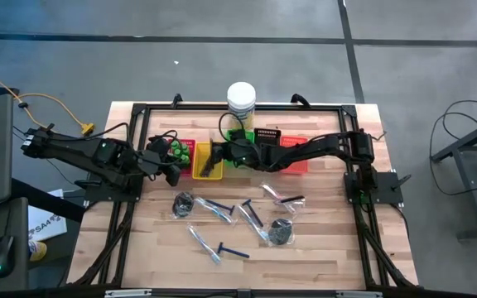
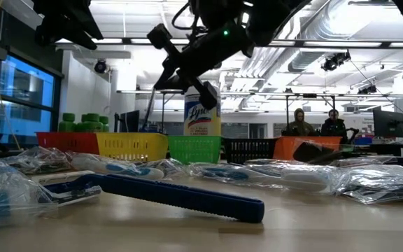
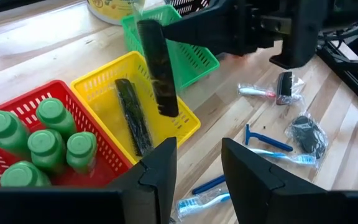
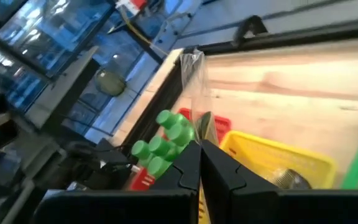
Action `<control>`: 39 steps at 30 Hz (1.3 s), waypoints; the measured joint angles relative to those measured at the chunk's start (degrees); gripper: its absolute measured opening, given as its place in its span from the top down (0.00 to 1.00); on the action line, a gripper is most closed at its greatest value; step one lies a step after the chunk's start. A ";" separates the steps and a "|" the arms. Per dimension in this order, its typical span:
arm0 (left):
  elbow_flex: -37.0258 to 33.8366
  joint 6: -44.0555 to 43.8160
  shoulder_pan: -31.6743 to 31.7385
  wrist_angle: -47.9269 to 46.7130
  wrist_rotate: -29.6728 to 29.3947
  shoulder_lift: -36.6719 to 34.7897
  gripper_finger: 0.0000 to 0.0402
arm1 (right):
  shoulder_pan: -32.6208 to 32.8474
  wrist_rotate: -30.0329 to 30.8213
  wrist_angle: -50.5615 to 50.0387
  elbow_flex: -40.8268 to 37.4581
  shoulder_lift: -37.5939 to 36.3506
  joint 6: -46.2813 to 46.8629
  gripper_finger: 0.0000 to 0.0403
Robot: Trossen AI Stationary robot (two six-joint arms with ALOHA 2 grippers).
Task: Pick & Place Travel size toiletries
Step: Put the black hair comb into the yellow bin
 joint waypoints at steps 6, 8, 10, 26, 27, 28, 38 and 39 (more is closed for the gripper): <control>0.00 -0.08 0.00 0.02 0.00 0.00 0.70 | 0.88 -2.83 2.66 0.01 0.00 -6.81 1.00; 0.00 -0.20 0.00 0.02 0.00 0.00 0.70 | 1.27 -2.43 3.18 0.00 0.00 -7.13 1.00; 0.00 -0.18 0.00 0.02 0.00 0.00 0.70 | 1.31 -2.43 3.76 0.00 0.00 -7.17 1.00; 0.00 -0.13 0.00 0.02 -0.04 0.00 0.70 | 1.29 -1.08 2.25 0.24 0.00 -7.45 1.00; 0.00 -0.11 0.00 0.02 -0.04 0.00 0.70 | 1.29 -0.98 0.10 0.82 0.00 -6.12 1.00; 0.00 -0.11 0.00 0.02 -0.04 0.00 0.70 | 1.29 -0.93 -1.97 1.44 0.00 -5.17 1.00; -0.02 -0.02 0.00 0.02 -0.24 0.00 0.70 | 0.79 -1.09 -6.56 4.90 0.63 -8.10 1.00; -0.02 -0.02 0.00 0.04 -0.24 0.00 0.70 | 0.79 -1.35 -6.64 4.90 0.81 -8.08 1.00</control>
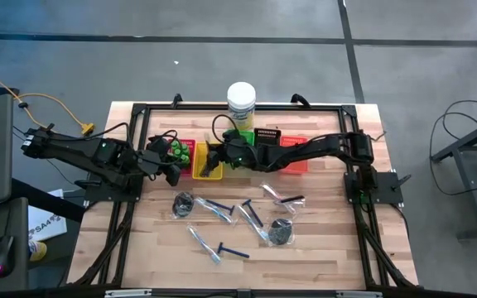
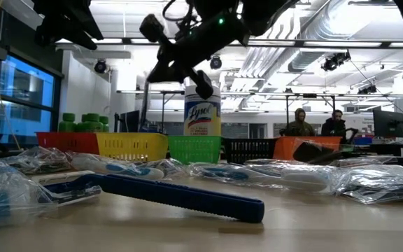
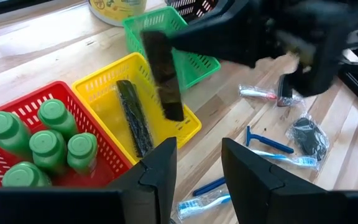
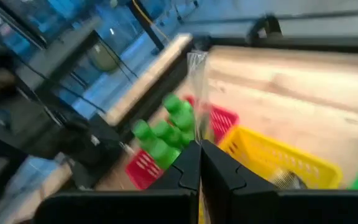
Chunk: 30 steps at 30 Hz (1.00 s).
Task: Pick & Place Travel size toiletries
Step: Put the black hair comb into the yellow bin
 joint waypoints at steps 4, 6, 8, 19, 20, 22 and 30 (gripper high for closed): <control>0.00 0.00 0.00 -0.01 0.00 0.01 0.70 | -0.13 -3.06 2.51 0.26 1.93 0.14 1.00; -0.04 0.00 0.00 -0.02 0.00 0.00 0.70 | -0.35 -4.75 2.12 0.23 2.13 0.25 1.00; -0.04 0.00 0.00 0.00 0.01 0.00 0.70 | -0.33 -4.22 2.84 0.42 2.80 0.43 1.00; -0.07 0.00 0.00 -0.15 0.24 0.00 0.70 | -0.76 -4.77 0.86 0.28 3.13 0.23 0.84; -0.07 0.00 0.00 -0.17 0.24 0.00 0.70 | -1.00 -5.56 0.85 0.28 3.13 0.29 0.80; -0.07 0.00 0.00 -0.17 0.24 0.00 0.70 | -1.31 -7.22 0.78 0.28 3.13 0.67 0.74; -0.07 -0.13 0.00 -0.13 0.22 -0.62 0.70 | -2.67 -14.28 -9.97 0.33 -2.35 5.08 0.64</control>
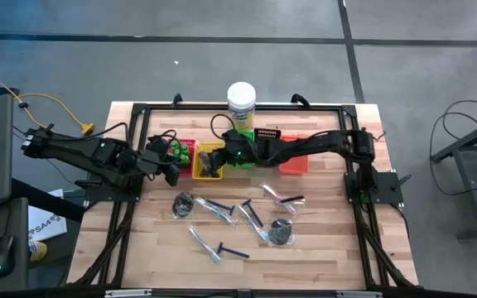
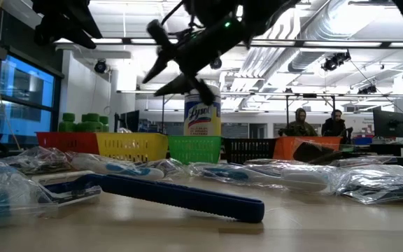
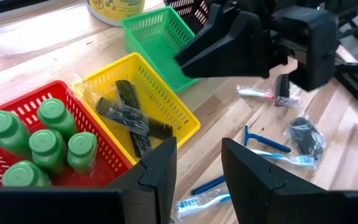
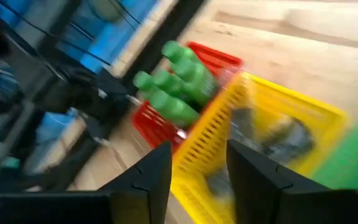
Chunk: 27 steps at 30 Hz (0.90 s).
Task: Pick & Place Travel size toiletries
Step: Put the black hair comb into the yellow bin
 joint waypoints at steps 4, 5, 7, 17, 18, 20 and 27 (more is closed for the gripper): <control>0.02 0.04 0.00 -0.05 -0.03 -0.38 0.70 | 1.04 -0.29 -11.82 0.00 -5.32 -0.39 0.66; 0.02 0.04 0.00 0.00 -0.24 -0.46 0.70 | 1.70 0.07 -15.10 0.00 -6.68 -0.34 0.66; 0.02 0.07 0.00 -0.02 -0.64 -0.47 0.70 | 3.07 0.82 -22.01 0.07 -9.59 0.51 0.67; 0.07 0.15 0.00 0.14 -1.52 -0.42 0.70 | 12.85 4.88 -64.86 -0.07 -17.89 10.78 0.73; 0.07 0.15 0.00 0.10 -1.51 -0.40 0.70 | 13.95 4.19 -67.67 -0.07 -18.15 10.20 0.73; 0.07 0.15 0.00 0.03 -1.53 -0.41 0.70 | 15.86 2.11 -73.03 -0.07 -18.26 7.16 0.73; 0.07 0.66 0.00 0.00 -1.61 -0.39 0.70 | 22.00 -1.34 -75.15 -4.85 -18.31 -10.41 0.68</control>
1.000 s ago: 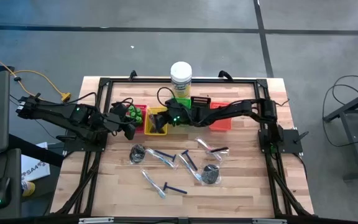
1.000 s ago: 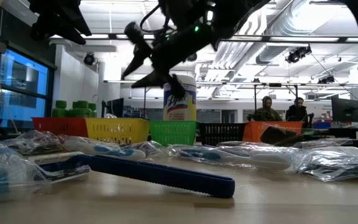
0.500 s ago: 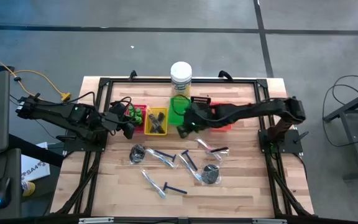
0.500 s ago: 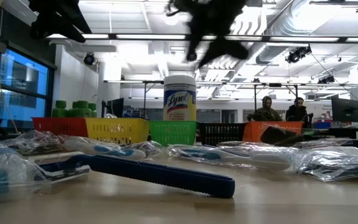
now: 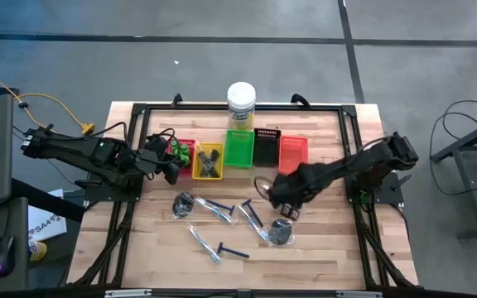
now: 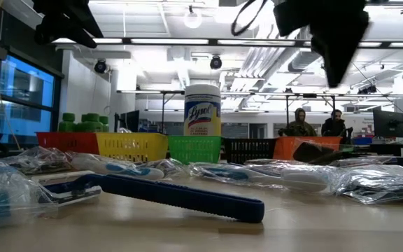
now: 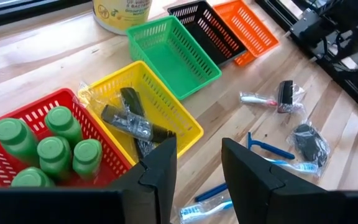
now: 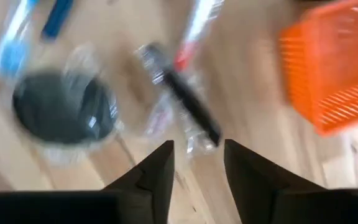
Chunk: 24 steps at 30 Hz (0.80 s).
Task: Pick & Place Travel size toiletries
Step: Put the black hair comb into the yellow bin
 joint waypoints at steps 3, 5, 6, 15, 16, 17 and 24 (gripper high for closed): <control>0.00 0.08 0.00 -0.04 -0.10 0.00 0.70 | 2.22 -0.24 3.44 -3.49 0.00 -5.15 0.60; 0.00 0.12 0.00 -0.04 -0.11 0.00 0.70 | 3.46 2.67 7.47 -5.99 0.00 -8.86 0.53; 0.00 0.15 0.00 -0.04 -0.10 0.00 0.70 | 4.09 4.47 10.30 -7.06 0.00 -11.02 0.50; 0.00 0.82 0.00 0.00 -0.09 0.00 0.70 | 5.95 5.74 26.59 -15.03 0.04 -19.44 0.41; 0.00 0.82 0.00 0.00 -0.09 0.00 0.70 | 5.93 5.81 27.39 -16.03 0.04 -19.34 0.42; 0.00 0.82 0.00 0.00 -0.09 0.00 0.70 | 5.91 6.04 28.56 -16.91 0.04 -19.29 0.42; 0.00 0.81 0.00 0.03 -0.07 0.00 0.70 | 5.09 10.16 33.39 -18.54 0.09 -20.90 0.44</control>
